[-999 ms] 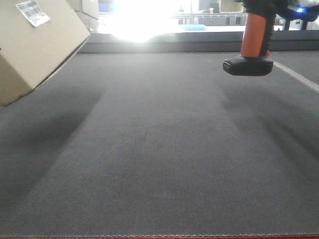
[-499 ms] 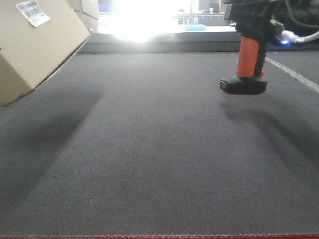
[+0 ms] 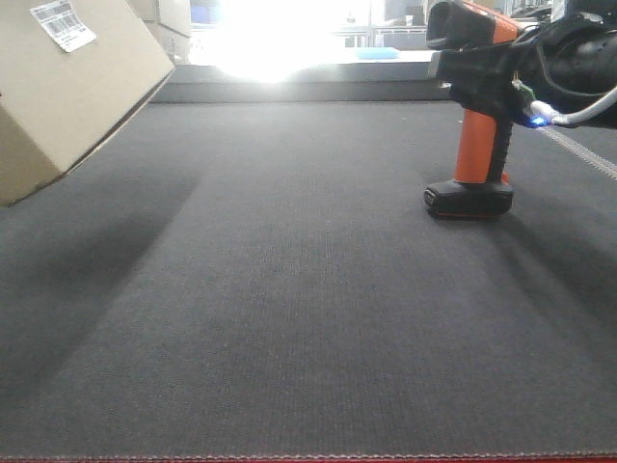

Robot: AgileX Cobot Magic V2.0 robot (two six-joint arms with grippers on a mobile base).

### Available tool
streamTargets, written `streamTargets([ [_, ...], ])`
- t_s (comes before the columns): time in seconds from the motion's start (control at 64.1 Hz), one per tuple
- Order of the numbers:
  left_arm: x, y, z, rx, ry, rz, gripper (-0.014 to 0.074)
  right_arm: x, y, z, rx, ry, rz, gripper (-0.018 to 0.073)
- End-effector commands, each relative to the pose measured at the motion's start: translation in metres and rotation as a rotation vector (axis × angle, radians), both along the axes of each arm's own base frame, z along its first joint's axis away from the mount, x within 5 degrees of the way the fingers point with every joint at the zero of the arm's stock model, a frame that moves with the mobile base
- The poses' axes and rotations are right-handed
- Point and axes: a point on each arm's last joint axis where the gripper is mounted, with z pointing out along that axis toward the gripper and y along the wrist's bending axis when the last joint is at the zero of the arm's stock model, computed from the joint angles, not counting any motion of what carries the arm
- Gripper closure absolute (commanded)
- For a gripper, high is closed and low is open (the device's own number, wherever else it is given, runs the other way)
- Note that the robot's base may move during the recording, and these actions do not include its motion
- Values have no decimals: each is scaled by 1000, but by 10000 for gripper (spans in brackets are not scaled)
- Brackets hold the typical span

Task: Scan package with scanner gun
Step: 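Lower the scanner gun back upright onto the table with the right gripper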

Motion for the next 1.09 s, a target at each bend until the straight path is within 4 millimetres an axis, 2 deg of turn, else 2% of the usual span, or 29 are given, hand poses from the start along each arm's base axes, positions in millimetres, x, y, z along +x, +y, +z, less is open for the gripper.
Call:
streamTargets([
  [0.0,-2,-3,6,-13,-21,1,708,1,-2,9,5,-71,-19,713],
  [0.25,-2,-3,6,-13,-21,1,708,1,-1,8,-4,-64,-3,712],
  [0.297,-2,-3,6,-13,-21,1,708,1,0,8,-12,-60,8,685],
  [0.39,-2,-3,6,-13,-21,1,708,1,1,7,-18,-49,20,540],
  [0.546,-2,-3,6,-13,-21,1,708,1,2,6,-18,-34,24,160],
  [0.624,-2,-3,6,-13,-21,1,708,1,2,5,-18,-29,25,35],
  [0.671,-2,-3,6,-13,-21,1,708,1,2,5,-20,-22,27,-8],
  [1.077,-2,-3,6,-13,-21,1,708,-3,4,1,-100,86,75,0],
])
